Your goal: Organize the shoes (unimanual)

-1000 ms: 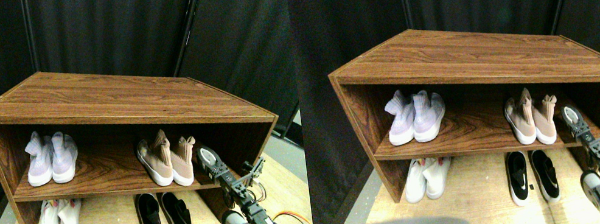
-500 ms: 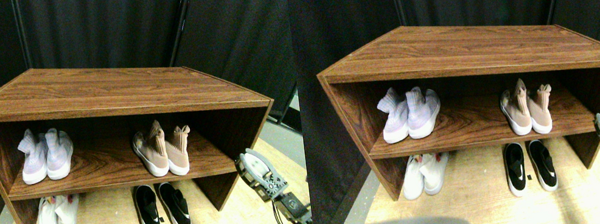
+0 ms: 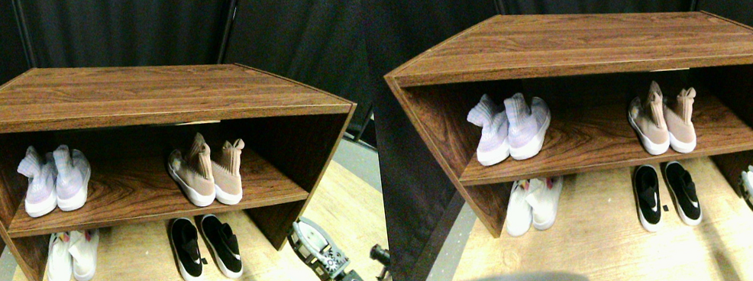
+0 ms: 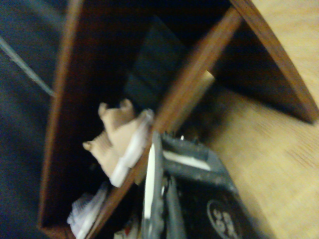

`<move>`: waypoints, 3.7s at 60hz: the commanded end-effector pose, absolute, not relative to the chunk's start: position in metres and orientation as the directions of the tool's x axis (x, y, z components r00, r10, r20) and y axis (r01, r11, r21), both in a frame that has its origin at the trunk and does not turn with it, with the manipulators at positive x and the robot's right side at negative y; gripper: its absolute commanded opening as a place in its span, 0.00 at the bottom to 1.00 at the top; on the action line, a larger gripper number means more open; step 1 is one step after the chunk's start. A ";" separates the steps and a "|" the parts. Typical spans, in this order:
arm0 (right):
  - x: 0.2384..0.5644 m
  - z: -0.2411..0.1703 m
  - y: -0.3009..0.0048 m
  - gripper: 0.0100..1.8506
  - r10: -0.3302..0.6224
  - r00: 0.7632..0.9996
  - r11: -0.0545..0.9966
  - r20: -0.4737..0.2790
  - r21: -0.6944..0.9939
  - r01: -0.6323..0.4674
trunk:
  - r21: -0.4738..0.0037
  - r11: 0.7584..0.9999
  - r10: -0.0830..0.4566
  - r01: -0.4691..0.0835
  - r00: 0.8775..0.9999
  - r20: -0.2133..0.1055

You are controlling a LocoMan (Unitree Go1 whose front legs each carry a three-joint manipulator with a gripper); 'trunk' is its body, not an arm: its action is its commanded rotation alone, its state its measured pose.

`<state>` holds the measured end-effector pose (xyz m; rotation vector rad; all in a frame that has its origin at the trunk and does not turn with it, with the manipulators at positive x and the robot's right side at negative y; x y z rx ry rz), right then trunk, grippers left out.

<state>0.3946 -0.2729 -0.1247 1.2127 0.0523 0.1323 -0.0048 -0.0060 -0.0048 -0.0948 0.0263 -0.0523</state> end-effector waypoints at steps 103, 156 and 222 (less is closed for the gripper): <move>0.483 -0.224 -0.236 0.03 0.039 0.969 0.366 -0.244 0.906 0.214 | -0.161 0.987 -0.004 -0.006 0.998 -0.058; 0.396 -0.118 -0.229 0.03 0.159 0.986 0.446 0.048 0.888 -0.115 | -0.118 0.991 -0.062 0.066 0.997 0.039; 0.367 -0.054 -0.201 0.03 0.269 0.937 0.440 0.222 0.838 -0.325 | -0.129 0.989 -0.060 0.069 0.996 0.067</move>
